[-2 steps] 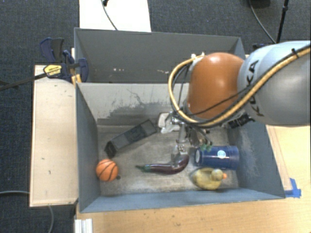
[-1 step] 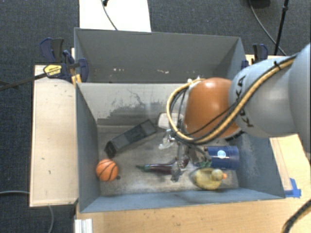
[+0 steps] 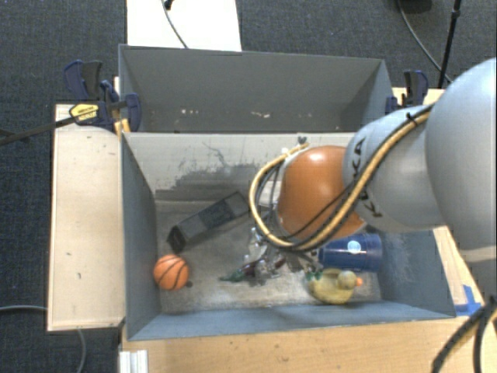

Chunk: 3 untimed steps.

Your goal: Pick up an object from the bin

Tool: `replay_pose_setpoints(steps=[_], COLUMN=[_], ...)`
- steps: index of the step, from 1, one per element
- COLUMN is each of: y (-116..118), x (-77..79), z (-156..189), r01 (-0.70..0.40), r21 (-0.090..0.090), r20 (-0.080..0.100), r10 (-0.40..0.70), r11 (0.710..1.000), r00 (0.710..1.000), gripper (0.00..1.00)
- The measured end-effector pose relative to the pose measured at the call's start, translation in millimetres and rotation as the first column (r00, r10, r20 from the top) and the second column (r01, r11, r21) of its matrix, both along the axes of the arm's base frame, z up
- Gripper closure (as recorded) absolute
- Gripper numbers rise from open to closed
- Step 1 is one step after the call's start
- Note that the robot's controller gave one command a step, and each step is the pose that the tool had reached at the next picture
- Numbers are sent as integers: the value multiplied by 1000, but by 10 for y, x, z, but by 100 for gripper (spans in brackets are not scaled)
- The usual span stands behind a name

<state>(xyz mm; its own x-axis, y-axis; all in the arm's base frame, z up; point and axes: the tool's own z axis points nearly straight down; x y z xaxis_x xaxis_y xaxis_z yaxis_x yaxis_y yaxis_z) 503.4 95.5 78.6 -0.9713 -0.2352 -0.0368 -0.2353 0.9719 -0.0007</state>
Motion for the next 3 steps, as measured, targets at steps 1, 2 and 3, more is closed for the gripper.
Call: replay_pose_setpoints(steps=[1, 2, 3], y=[0, 21, 20], x=[-1, -42, -48], z=[0, 1076, 1069], r01=[2, -36, -34], r21=[0, -7, -7], r20=[0, -32, -34], r10=[-2, 36, 34], r11=[1000, 999, 999], r00=[1000, 999, 999], gripper=[100, 100, 100])
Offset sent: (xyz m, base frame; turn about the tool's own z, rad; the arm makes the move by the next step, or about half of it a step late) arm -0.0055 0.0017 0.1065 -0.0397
